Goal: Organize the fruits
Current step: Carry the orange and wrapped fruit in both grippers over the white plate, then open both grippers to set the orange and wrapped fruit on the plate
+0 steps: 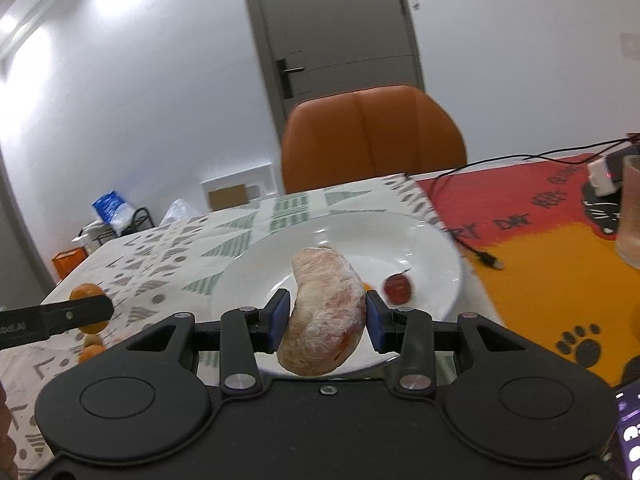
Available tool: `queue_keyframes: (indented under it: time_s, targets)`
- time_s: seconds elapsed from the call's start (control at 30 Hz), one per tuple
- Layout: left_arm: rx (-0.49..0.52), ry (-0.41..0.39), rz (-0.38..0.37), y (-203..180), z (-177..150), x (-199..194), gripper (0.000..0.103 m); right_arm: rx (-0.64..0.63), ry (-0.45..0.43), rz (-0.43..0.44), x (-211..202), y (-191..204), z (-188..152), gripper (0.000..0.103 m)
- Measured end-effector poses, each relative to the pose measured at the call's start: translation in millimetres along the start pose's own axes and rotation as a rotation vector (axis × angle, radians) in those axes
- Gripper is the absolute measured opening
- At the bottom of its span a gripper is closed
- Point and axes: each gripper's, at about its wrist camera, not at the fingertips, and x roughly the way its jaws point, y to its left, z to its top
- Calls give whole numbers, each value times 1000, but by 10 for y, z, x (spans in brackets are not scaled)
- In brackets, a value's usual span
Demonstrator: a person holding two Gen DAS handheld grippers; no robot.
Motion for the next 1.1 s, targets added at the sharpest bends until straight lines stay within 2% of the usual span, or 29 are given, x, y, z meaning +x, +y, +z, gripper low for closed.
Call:
queue_keyframes:
  time_s: [0.3, 0.6, 0.67, 0.73, 1.1]
  targets:
    - [51, 3, -24, -269, 61, 131, 36, 36, -17, -25, 35, -242, 50, 39]
    - [86, 9, -34, -444, 108, 263, 36, 48, -31, -9, 77, -296, 81, 39]
    - [89, 10, -36, -469, 117, 289, 36, 32, -45, 1, 67, -271, 91, 41]
    - [92, 12, -36, -486, 119, 318, 36, 21, -54, 4, 42, -248, 101, 48]
    - [102, 15, -51, -589, 163, 433, 36, 54, -34, 32, -27, -300, 38, 48]
